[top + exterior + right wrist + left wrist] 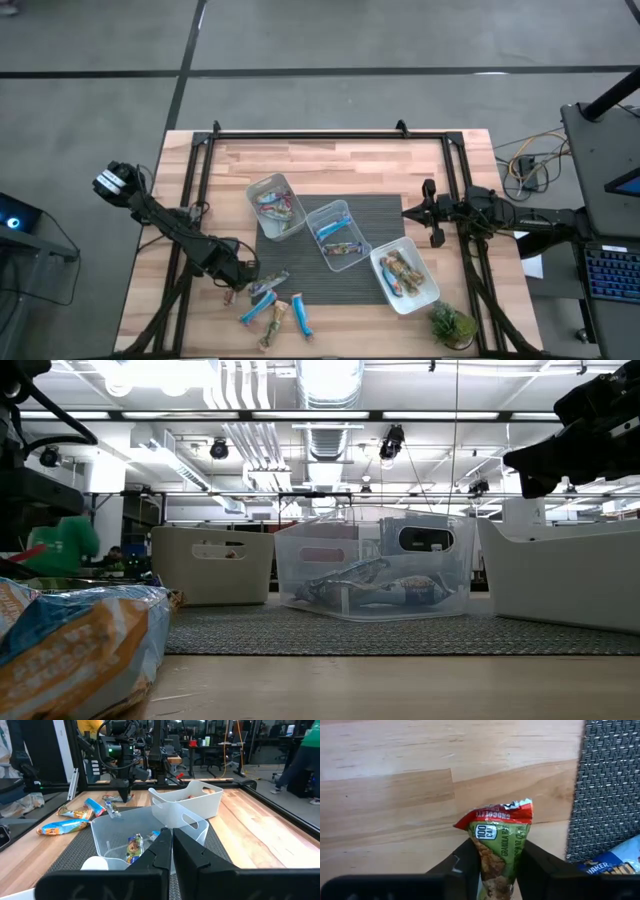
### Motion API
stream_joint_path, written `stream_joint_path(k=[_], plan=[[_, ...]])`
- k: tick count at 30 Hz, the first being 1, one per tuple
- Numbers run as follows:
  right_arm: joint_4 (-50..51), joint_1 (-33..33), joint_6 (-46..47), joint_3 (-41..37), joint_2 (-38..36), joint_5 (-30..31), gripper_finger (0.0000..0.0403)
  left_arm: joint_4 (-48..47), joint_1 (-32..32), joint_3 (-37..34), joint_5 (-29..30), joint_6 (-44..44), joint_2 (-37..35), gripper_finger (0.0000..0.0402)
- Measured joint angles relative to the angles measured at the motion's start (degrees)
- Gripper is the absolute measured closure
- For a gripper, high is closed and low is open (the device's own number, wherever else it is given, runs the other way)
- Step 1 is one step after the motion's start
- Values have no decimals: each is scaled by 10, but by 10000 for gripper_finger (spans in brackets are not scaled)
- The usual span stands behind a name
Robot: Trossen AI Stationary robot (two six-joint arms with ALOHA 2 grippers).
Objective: Pick and place Granola Bars by type
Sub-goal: Put the red granola bar into the gray bin
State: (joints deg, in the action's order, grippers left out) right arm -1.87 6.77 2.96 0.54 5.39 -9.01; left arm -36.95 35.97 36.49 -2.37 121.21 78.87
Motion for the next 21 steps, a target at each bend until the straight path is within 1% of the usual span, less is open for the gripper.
stream_joint_path(k=[7,16,21], plan=[[0,0,0,0,0,0,394,13,0,1,-6,0,1,338],[0,0,0,0,0,0,394,20,0,1,-8,-3,1,342],[0,0,0,0,0,0,394,20,-1,2,-18,-16,-1,342]])
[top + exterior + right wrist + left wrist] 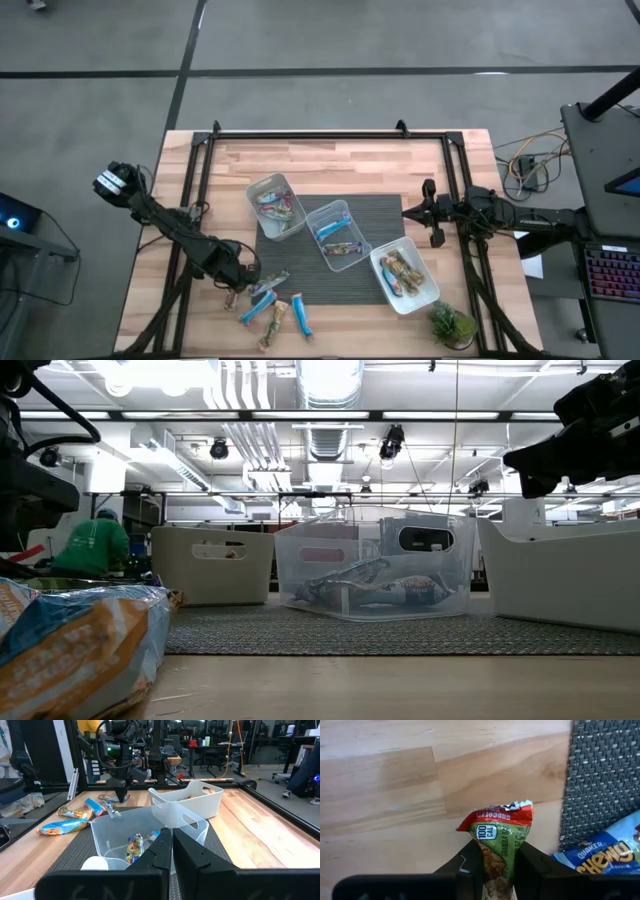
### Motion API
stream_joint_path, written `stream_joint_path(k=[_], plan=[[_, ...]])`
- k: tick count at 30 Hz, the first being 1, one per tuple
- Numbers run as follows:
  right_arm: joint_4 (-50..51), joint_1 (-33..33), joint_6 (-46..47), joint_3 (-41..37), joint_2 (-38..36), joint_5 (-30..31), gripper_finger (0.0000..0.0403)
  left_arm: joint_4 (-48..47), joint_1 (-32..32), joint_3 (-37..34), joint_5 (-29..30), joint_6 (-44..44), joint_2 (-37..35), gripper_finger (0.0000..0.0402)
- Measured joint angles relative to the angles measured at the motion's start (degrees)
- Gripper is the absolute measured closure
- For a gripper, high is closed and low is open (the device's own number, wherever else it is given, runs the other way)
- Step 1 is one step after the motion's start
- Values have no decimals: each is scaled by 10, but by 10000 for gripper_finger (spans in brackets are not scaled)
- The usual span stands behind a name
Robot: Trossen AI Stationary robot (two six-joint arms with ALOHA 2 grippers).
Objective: Pick and place Granola Bars by type
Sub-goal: Put the red granola bar into the gray bin
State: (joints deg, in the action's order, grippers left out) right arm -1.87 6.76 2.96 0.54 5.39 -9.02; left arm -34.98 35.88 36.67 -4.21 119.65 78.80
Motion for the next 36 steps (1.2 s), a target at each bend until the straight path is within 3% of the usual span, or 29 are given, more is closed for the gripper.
stream_joint_path(k=[19,36], plan=[[0,0,0,0,0,0,394,-3,-3,1,8,-6,-71,342],[0,0,0,0,0,0,394,-115,-47,99,131,-92,-126,342]])
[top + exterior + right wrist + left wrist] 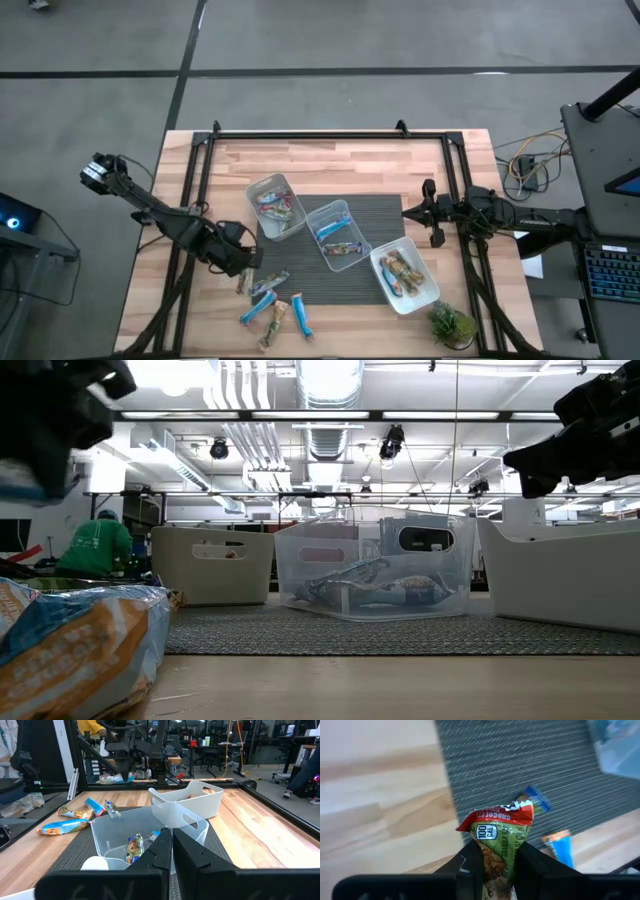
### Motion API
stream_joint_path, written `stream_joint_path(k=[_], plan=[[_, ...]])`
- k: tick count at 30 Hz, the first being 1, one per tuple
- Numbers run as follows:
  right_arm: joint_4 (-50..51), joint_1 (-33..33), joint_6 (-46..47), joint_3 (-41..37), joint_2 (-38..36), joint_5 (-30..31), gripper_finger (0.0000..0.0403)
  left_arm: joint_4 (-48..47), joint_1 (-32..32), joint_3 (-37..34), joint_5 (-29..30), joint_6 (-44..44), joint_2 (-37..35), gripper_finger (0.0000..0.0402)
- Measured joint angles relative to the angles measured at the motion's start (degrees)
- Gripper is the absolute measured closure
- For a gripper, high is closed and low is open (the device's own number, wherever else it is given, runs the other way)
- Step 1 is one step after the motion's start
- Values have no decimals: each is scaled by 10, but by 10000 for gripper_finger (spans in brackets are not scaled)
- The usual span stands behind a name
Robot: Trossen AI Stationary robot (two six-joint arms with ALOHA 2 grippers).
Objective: Pick and place Granola Bars by type
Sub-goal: Put the red granola bar into the gray bin
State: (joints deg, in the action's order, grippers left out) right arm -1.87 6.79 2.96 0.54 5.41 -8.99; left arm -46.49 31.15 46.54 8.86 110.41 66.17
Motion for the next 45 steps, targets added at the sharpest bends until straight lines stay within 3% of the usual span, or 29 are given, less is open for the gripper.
stream_joint_path(k=[24,45], plan=[[0,0,0,0,0,0,394,-65,-182,129,11,-345,7,342],[0,0,0,0,0,0,394,-138,-319,236,-39,-640,97,342]])
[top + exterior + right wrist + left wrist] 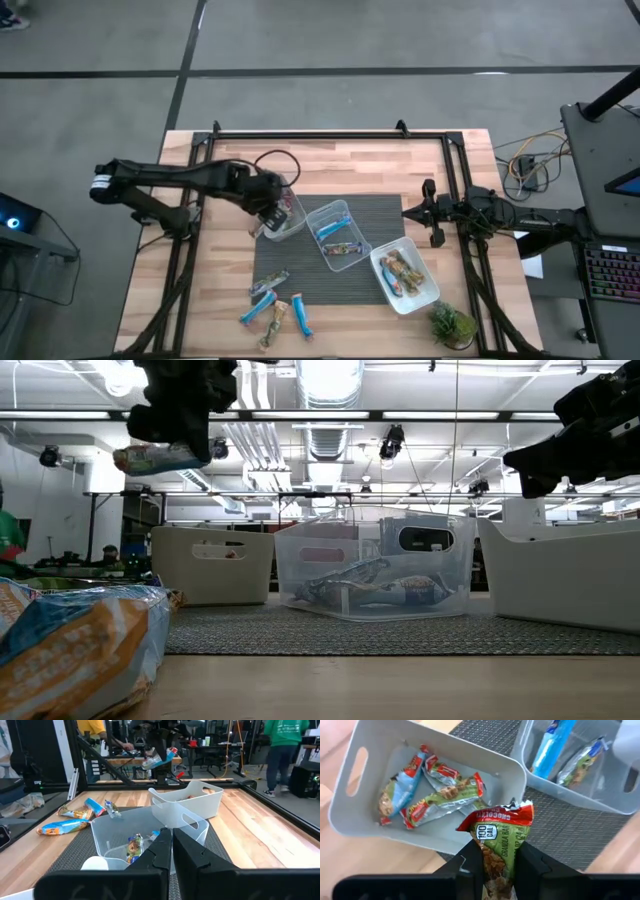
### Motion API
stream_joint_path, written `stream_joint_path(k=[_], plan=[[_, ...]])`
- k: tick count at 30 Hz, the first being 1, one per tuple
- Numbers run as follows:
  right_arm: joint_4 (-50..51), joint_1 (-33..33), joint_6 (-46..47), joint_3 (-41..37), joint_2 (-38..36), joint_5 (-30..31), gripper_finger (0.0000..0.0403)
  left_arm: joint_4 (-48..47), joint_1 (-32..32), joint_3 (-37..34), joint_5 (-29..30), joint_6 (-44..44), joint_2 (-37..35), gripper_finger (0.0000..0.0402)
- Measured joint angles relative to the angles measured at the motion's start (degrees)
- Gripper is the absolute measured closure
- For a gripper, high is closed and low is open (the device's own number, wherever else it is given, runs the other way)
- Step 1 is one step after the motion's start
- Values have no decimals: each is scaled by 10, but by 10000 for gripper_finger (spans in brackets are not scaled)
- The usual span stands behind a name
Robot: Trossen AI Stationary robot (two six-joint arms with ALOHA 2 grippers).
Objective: Pick and place Granola Bars by type
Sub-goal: Put the red granola bar into the gray bin
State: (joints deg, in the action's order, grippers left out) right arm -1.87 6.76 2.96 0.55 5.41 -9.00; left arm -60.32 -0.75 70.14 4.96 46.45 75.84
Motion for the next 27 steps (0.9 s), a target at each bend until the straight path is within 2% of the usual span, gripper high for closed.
stream_joint_path(k=[10,19,27], plan=[[0,0,0,0,0,0,394,-10,-43,40,-15,-96,56,342],[0,0,0,0,0,0,394,-78,-77,106,-20,-187,109,342],[0,0,0,0,0,0,394,-83,-86,122,-22,-281,159,342]])
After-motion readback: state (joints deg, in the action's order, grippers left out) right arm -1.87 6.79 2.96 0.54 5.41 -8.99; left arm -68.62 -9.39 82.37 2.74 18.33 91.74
